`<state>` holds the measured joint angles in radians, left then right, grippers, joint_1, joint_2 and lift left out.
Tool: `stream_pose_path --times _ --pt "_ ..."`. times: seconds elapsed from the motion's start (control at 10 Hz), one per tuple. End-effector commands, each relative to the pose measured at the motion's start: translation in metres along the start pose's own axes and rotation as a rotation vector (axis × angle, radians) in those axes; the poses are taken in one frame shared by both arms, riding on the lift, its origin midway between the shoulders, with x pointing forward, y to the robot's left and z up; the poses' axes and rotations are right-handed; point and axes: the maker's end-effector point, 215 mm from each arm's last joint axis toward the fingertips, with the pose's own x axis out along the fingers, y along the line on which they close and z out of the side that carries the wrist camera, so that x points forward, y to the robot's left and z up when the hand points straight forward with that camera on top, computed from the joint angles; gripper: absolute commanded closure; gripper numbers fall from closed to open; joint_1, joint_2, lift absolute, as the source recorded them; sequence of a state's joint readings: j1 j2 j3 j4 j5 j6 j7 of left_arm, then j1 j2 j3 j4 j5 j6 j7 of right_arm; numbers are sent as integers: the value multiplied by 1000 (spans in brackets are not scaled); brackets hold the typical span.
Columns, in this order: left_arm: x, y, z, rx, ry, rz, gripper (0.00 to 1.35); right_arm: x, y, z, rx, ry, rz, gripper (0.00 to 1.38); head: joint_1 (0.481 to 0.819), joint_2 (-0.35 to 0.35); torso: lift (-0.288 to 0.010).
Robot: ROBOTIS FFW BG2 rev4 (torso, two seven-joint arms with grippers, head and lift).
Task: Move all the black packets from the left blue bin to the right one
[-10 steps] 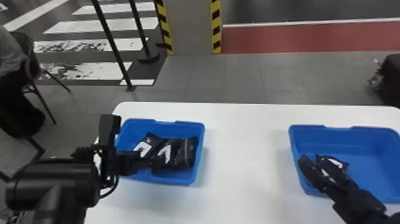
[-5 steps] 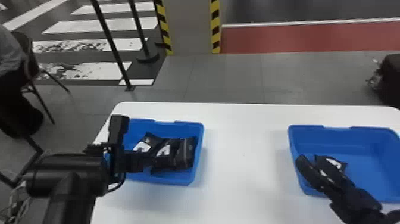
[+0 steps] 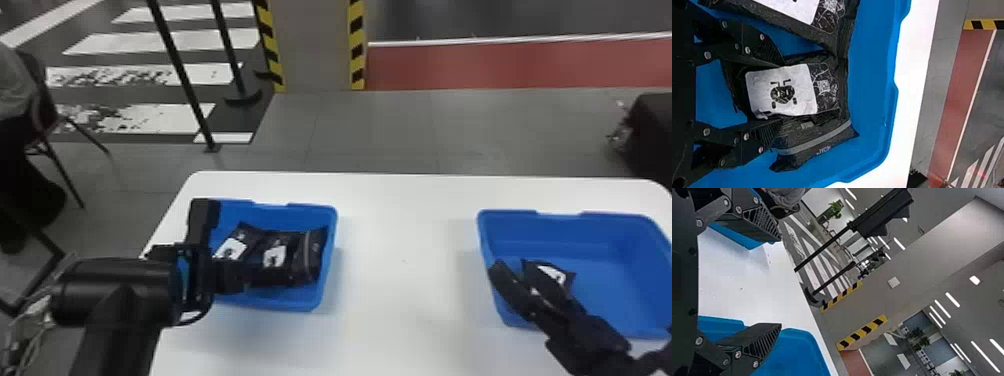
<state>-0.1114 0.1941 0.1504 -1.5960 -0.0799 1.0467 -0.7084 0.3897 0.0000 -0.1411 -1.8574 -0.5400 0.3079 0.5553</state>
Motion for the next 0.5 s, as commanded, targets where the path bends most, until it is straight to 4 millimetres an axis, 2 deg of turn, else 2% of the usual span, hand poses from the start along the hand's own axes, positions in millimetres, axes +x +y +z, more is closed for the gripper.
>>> stream_pose_path --times 0.0,0.1,0.2,0.4 --pt "2 -5 5 21 -14 -17 1133 1 1 1 -1 -2 3 269 695 136 -110" --pt "1 -7 11 41 -31 -25 1200 0 1 -1 2 1 4 269 695 130 -110" --pt "-1 -12 14 48 -35 -52 1202 0 2 -1 2 1 7 269 695 128 -110" --pt "-20 -31 24 74 -69 -94 1202 0 4 1 -1 -2 14 269 695 117 -110"
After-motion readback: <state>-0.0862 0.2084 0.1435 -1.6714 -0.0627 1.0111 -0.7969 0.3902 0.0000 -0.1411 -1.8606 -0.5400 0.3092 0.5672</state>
